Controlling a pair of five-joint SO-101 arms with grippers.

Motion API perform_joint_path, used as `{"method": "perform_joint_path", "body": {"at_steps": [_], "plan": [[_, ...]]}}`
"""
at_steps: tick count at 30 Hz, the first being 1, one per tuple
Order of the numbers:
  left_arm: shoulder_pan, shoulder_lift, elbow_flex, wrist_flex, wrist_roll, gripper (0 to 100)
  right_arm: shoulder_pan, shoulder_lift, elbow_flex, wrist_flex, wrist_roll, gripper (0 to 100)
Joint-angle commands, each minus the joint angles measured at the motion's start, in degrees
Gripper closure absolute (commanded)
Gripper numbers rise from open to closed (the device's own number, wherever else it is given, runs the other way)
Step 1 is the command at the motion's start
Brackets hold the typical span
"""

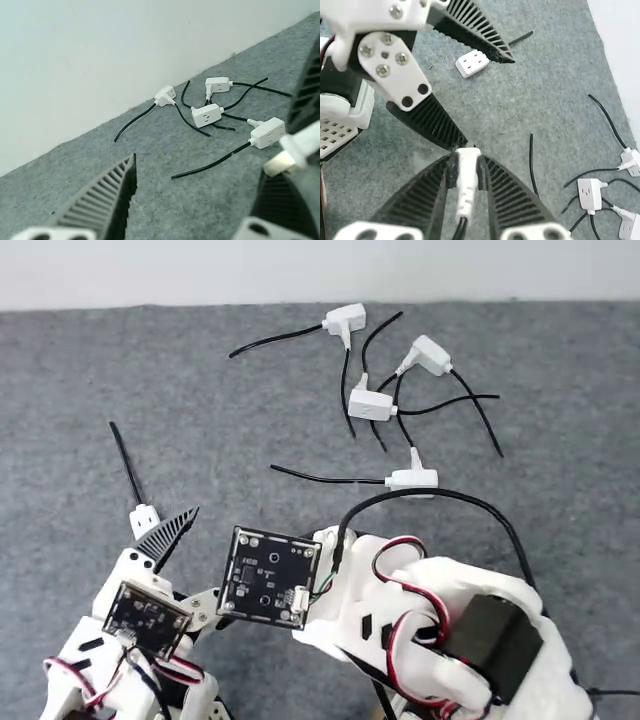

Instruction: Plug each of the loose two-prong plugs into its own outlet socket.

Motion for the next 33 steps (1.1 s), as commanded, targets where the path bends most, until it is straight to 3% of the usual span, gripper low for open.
{"method": "perform_joint_path", "body": {"at_steps": [1, 12, 20, 24, 33], "plan": [[1.2, 0.1, 0.0, -0.4, 1.0, 61, -2.1, 1.7, -2.0, -0.1, -0.8, 99.1], [-12.7, 0.3, 5.9, -9.0, -3.6, 61, -1.7, 1.7, -2.0, 0.0, -0.8, 99.1], [-29.4, 0.5, 6.3, -14.2, -6.4, 61, 1.0, 5.6, -2.3, -2.3, -0.4, 99.1], [-36.4, 0.5, 11.1, -14.3, -7.6, 61, 1.9, 14.8, -3.0, -4.9, 2.1, 99.1], [-66.1, 0.5, 14.7, -6.9, -4.7, 61, -1.4, 47.4, -28.9, -6.3, 7.7, 99.1]]}}
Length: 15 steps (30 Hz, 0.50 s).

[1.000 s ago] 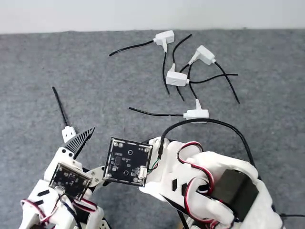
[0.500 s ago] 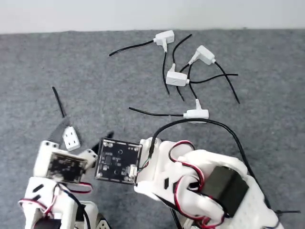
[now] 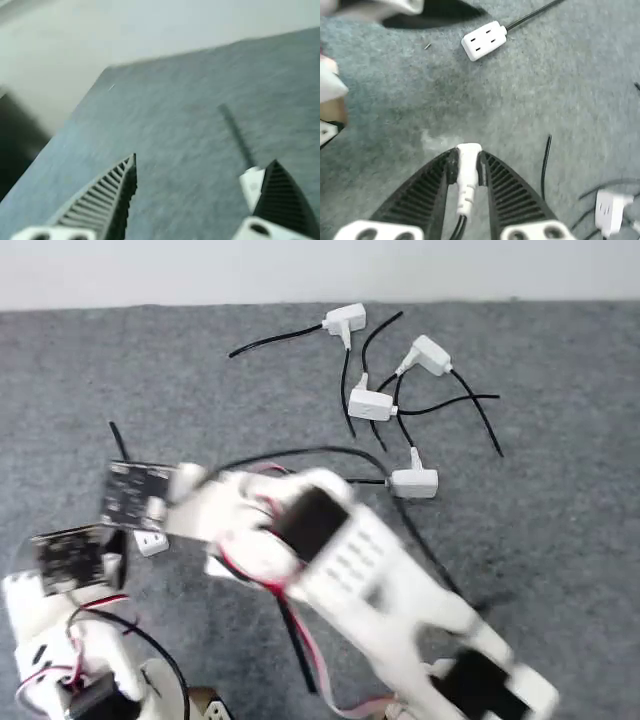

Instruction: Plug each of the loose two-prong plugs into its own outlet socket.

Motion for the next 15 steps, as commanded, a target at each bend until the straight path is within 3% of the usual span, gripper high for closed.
{"method": "perform_joint_path", "body": {"at_steps": [1, 8, 15], "plan": [[-14.8, 0.5, -1.5, 4.3, 2.1, 61, -2.7, 18.1, -20.1, 0.2, 4.9, 99.1], [-31.5, 0.3, -1.5, 6.2, 7.6, 61, -3.2, 47.0, -54.9, 7.9, 9.8, 99.1], [-35.0, 0.1, -1.5, 6.2, 9.5, 61, -2.8, 66.0, -79.3, 10.0, 10.9, 99.1]]}}
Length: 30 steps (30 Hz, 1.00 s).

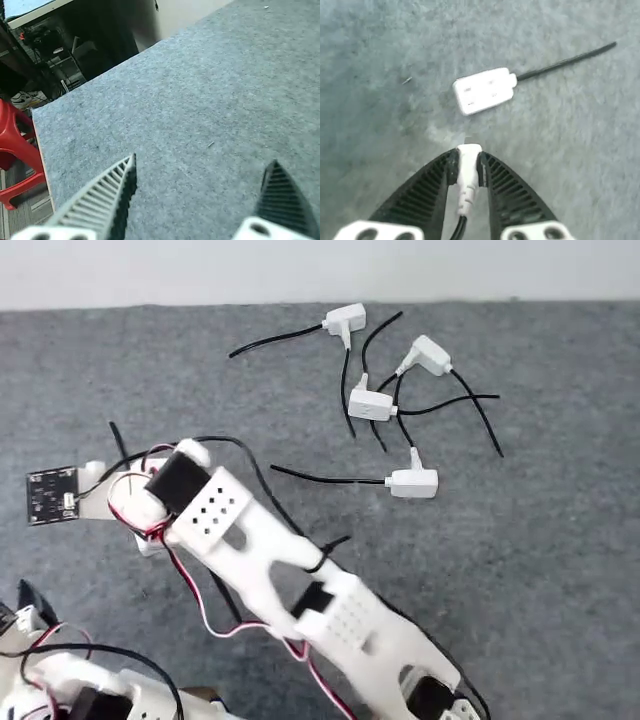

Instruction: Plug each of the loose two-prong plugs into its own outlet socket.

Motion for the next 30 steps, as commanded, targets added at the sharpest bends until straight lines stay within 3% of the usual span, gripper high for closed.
{"method": "perform_joint_path", "body": {"at_steps": [1, 7, 16, 26, 30], "plan": [[-1.3, 0.1, -1.5, 0.2, 1.0, 61, -0.1, 6.5, -16.6, -1.1, 0.5, 99.1], [-1.6, 0.0, -1.3, 2.2, -1.1, 61, -0.5, 8.0, -14.0, -9.6, -6.1, 99.1], [-4.5, 0.0, -0.4, 2.1, -1.7, 61, -2.5, 8.0, -1.4, -14.9, -5.9, 99.1], [-4.4, 0.0, 0.2, 2.1, -1.8, 61, -4.4, 8.0, -2.5, -7.9, 4.0, 99.1], [-4.4, 0.0, 0.2, 2.1, -1.8, 61, -3.9, 8.7, -2.3, -9.3, 4.2, 99.1]]}}
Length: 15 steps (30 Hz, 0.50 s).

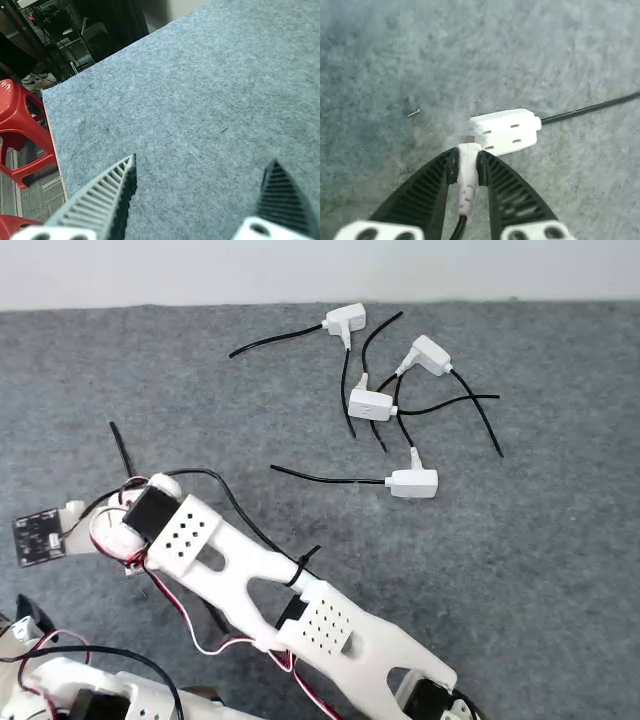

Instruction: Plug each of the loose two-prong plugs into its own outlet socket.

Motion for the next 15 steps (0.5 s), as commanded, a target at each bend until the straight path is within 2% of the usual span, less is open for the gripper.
{"method": "perform_joint_path", "body": {"at_steps": [1, 11, 15], "plan": [[-0.3, 0.0, -0.5, 0.1, -0.4, 61, 0.7, -0.1, -2.5, -1.7, 1.2, 99.1], [-0.3, 0.0, -0.3, 0.2, -0.4, 61, 4.7, 3.3, -2.4, -9.8, 1.7, 99.1], [0.1, 0.0, 0.2, 0.1, -1.1, 61, 5.7, 3.4, -2.1, -9.4, 3.6, 99.1]]}}
